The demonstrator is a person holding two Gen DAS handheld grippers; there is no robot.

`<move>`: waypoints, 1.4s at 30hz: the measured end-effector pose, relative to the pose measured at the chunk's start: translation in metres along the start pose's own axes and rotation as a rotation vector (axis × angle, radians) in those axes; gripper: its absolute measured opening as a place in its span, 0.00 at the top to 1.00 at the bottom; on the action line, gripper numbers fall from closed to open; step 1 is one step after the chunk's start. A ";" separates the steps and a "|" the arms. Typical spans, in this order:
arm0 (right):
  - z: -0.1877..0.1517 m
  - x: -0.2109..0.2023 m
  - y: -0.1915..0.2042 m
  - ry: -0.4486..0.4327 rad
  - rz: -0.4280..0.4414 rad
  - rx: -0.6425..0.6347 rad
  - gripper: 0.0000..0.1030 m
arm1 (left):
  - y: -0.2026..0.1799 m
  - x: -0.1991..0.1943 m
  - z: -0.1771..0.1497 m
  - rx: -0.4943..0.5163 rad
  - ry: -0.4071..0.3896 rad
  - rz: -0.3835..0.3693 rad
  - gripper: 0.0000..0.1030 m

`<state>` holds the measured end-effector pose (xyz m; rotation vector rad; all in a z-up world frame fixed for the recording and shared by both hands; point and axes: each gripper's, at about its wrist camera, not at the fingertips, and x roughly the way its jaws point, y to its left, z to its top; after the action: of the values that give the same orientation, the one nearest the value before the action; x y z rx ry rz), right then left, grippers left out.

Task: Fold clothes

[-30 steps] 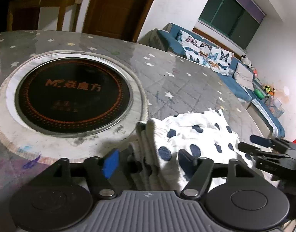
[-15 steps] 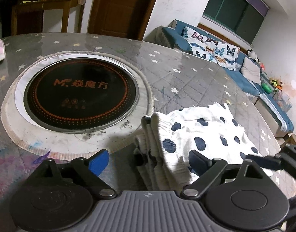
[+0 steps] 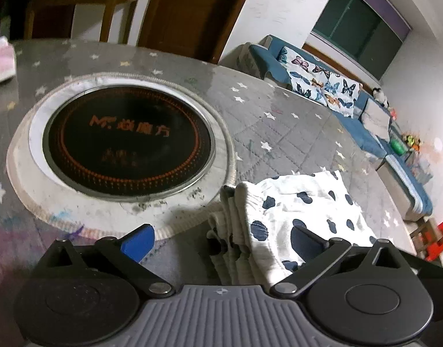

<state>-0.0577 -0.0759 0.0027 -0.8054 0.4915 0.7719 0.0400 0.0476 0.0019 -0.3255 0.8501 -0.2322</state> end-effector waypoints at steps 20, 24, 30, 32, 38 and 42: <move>-0.008 -0.016 -0.029 -0.096 0.027 0.217 0.71 | 0.024 0.005 -0.008 -0.338 0.077 -0.155 0.00; -0.014 -0.024 -0.046 -0.124 0.049 0.322 0.72 | 0.026 0.006 -0.013 -0.440 0.076 -0.216 0.00; -0.020 -0.033 -0.062 -0.153 0.071 0.400 0.72 | 0.030 0.016 -0.022 -0.583 0.098 -0.304 0.00; -0.022 -0.035 -0.065 -0.161 0.072 0.408 0.72 | 0.030 0.019 -0.022 -0.605 0.106 -0.318 0.00; -0.023 -0.032 -0.060 -0.176 0.091 0.417 0.72 | 0.027 0.031 -0.021 -0.638 0.108 -0.358 0.01; -0.025 -0.031 -0.043 -0.161 0.102 0.315 0.72 | 0.026 0.036 -0.017 -0.609 0.110 -0.355 0.13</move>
<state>-0.0464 -0.1276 0.0274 -0.4251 0.4973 0.8215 0.0516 0.0563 -0.0434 -1.0450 0.9577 -0.3195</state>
